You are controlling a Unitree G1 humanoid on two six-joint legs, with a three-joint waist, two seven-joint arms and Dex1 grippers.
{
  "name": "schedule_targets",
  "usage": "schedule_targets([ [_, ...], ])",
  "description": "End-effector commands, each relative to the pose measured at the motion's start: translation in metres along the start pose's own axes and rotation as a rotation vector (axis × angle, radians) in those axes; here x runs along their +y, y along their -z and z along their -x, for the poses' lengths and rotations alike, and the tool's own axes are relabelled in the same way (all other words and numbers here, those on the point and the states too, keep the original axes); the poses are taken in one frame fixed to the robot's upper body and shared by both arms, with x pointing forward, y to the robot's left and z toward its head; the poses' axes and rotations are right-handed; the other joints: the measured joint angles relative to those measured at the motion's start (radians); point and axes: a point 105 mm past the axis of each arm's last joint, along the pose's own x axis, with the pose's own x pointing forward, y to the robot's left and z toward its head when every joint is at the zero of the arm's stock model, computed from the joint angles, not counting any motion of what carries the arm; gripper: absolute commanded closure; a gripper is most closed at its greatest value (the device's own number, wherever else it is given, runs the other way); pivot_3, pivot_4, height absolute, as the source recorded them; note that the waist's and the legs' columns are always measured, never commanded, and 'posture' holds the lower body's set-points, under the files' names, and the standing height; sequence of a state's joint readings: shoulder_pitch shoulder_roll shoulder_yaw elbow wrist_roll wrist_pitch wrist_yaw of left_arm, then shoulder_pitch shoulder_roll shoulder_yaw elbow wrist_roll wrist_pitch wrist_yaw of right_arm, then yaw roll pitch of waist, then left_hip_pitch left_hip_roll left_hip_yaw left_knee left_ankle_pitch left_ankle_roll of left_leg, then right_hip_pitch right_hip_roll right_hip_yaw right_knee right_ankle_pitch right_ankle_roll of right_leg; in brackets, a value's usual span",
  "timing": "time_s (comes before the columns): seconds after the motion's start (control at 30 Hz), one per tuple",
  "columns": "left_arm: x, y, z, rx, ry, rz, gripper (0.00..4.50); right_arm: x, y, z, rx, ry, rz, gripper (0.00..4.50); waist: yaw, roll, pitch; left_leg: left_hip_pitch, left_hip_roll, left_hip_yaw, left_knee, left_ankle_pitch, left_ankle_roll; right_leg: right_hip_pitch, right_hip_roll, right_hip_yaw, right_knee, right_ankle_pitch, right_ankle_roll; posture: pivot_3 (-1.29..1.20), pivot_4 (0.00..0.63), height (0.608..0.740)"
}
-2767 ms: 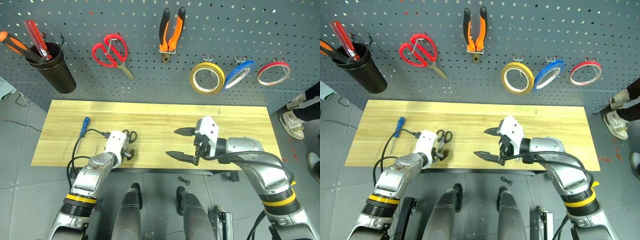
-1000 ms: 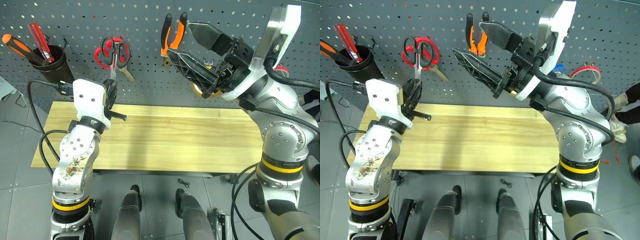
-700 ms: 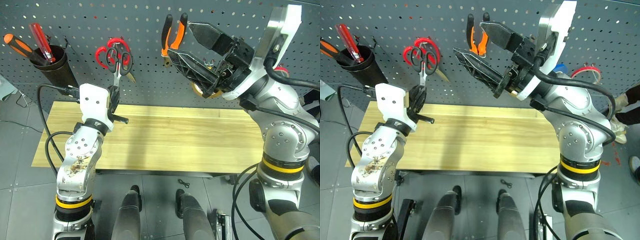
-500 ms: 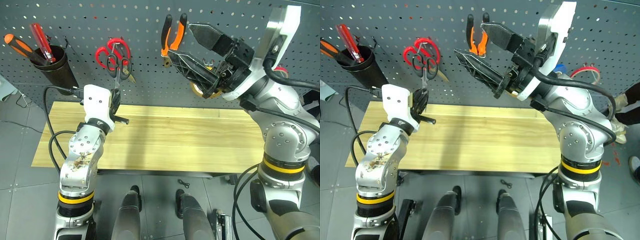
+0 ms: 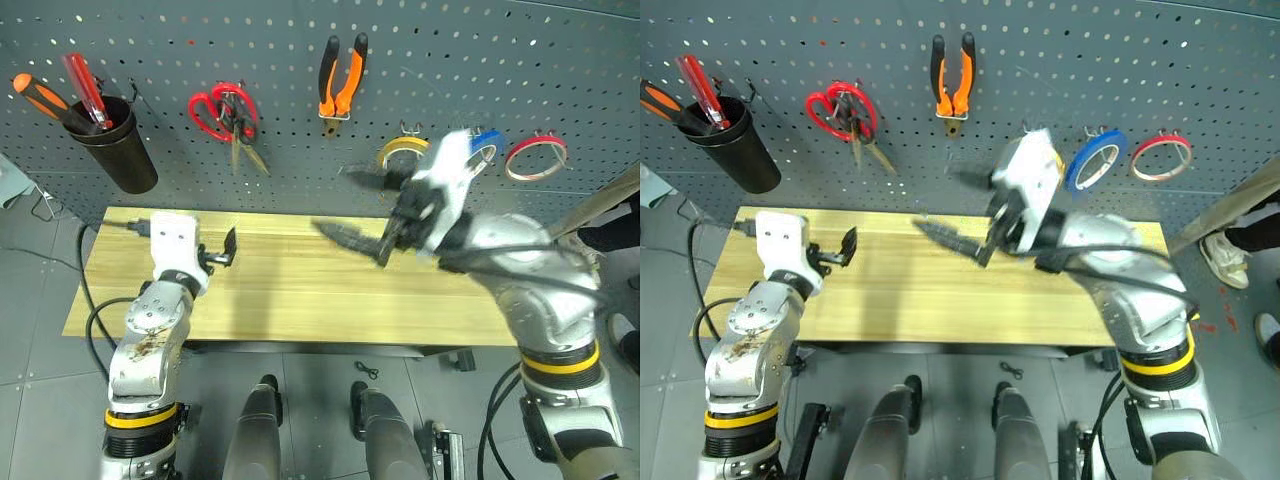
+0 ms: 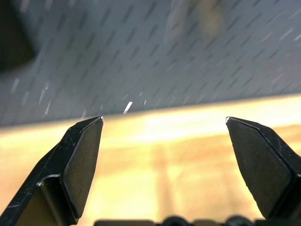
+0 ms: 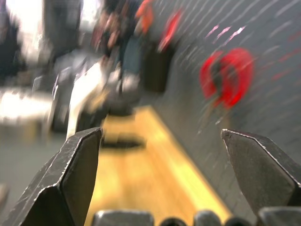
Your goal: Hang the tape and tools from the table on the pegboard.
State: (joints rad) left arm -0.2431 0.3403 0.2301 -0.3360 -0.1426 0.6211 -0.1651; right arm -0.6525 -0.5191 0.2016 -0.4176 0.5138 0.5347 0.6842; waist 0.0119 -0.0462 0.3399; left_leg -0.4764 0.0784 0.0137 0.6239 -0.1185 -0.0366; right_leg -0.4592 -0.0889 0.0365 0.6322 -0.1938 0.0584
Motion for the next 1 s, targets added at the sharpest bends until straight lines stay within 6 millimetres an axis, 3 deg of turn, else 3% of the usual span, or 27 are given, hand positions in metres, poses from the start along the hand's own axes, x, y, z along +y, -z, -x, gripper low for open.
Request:
schedule_targets([
  [0.03,0.026,0.008,-0.005,0.066,-0.001,-0.033,0.06,0.005,-0.008,-0.018,-0.029,-0.017,0.044,0.00,0.002,0.001,0.001,0.000,0.000,0.000,0.000,0.000,0.000,0.000,0.000,0.000,0.001,-0.001,0.002,0.14,0.361,0.740],
  [0.1,0.040,0.016,-0.011,0.128,-0.006,-0.061,0.06,0.004,-0.012,-0.025,-0.035,-0.018,0.036,0.00,0.005,0.001,0.002,0.000,0.001,-0.001,0.000,0.001,0.001,0.000,0.001,0.000,0.001,-0.002,0.003,0.14,0.381,0.740],
  [0.3,0.057,0.037,-0.028,0.275,0.059,-0.037,0.06,-0.005,-0.014,-0.039,0.013,-0.038,0.036,0.00,0.023,0.004,0.017,0.000,0.001,-0.001,0.000,0.001,0.001,0.000,0.000,-0.001,0.000,-0.005,-0.004,0.13,0.449,0.740],
  [0.6,0.063,0.050,-0.053,0.311,0.104,-0.071,0.06,-0.010,-0.013,-0.030,0.041,0.001,-0.023,0.00,0.031,0.005,0.091,-0.001,0.001,-0.001,0.000,0.001,0.001,-0.003,0.000,-0.001,0.007,-0.003,-0.006,0.11,0.541,0.740],
  [0.8,0.081,0.030,-0.069,0.223,0.036,-0.165,0.06,-0.014,-0.012,-0.019,0.067,0.054,-0.052,0.00,0.024,0.006,0.108,-0.007,0.000,-0.002,-0.001,0.001,0.001,-0.013,-0.001,-0.001,0.016,-0.006,-0.007,0.10,0.544,0.740],
  [1.0,0.079,0.012,-0.073,0.167,0.056,-0.177,0.06,-0.016,-0.010,-0.016,0.075,0.084,-0.069,0.00,0.022,0.006,0.109,-0.008,0.000,-0.002,-0.001,0.001,0.001,-0.014,-0.001,-0.001,0.015,-0.007,-0.006,0.10,0.548,0.740],
])
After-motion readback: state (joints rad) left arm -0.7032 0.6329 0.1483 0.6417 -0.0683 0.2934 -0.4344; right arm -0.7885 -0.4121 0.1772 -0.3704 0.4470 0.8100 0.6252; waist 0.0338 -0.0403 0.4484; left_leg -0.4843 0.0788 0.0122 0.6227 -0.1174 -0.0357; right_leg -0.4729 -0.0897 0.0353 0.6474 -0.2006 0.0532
